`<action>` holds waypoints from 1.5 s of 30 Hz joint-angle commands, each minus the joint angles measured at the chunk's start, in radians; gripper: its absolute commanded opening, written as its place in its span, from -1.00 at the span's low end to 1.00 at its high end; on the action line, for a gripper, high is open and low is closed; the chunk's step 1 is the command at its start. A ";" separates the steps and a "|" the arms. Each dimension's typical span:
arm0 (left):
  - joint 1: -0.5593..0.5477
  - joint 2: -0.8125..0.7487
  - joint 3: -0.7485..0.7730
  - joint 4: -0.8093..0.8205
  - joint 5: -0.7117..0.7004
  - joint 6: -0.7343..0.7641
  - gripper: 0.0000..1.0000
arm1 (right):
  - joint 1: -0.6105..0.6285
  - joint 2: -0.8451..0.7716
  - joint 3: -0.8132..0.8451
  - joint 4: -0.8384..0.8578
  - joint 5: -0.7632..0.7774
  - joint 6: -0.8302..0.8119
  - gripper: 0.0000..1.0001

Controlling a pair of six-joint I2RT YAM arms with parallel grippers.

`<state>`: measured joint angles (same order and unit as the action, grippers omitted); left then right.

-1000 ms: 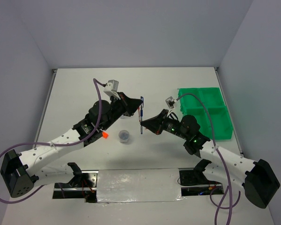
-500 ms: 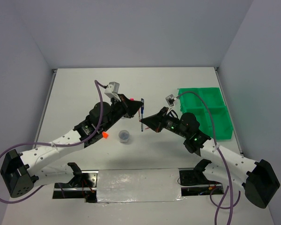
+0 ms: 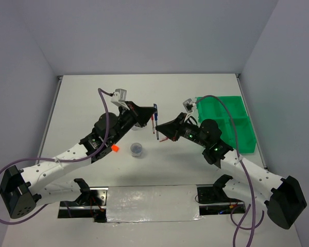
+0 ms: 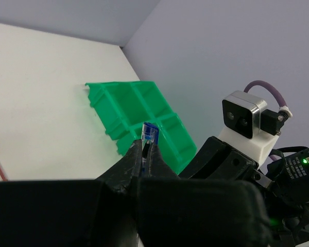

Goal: Sort the stationery into containers
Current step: Close the pen cap on the pen.

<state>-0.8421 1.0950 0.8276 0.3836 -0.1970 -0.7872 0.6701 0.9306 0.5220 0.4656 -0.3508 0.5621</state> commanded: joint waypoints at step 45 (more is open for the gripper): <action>-0.057 -0.014 0.079 -0.264 -0.077 0.088 -0.34 | -0.184 0.128 0.283 0.140 -0.272 -0.001 -1.00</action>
<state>-0.8642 1.0698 0.8696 0.4141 -0.2878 -0.7246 0.4847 1.0599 0.7349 0.4053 -0.7418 0.5804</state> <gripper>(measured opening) 0.284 0.122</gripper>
